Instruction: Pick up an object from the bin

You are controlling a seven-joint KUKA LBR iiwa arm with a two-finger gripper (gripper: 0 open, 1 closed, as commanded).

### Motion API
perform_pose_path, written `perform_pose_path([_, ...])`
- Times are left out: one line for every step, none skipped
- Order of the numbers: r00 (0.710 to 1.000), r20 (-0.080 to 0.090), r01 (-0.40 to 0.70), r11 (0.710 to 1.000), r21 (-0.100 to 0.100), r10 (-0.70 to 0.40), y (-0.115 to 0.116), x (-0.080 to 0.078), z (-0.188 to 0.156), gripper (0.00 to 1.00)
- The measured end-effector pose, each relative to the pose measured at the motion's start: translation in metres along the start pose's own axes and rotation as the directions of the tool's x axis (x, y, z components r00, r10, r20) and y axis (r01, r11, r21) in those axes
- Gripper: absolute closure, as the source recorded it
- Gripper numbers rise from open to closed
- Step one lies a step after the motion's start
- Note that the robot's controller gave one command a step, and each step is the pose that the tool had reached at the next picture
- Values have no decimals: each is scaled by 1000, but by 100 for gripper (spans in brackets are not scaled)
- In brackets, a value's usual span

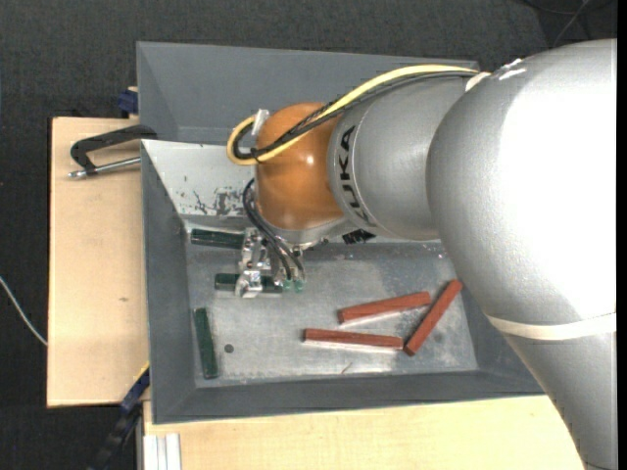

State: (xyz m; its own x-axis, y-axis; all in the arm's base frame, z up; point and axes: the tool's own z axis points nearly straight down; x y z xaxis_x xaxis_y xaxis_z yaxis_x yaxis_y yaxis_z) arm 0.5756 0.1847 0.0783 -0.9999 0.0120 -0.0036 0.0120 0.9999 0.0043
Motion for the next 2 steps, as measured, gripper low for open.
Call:
perform_pose_path([1000, -4, 0, 1000, 2, 0, -1, 2, -6, 100])
perform_pose_path([1000, -8, 0, 1000, 4, 0, -1, 3, -27, 100])
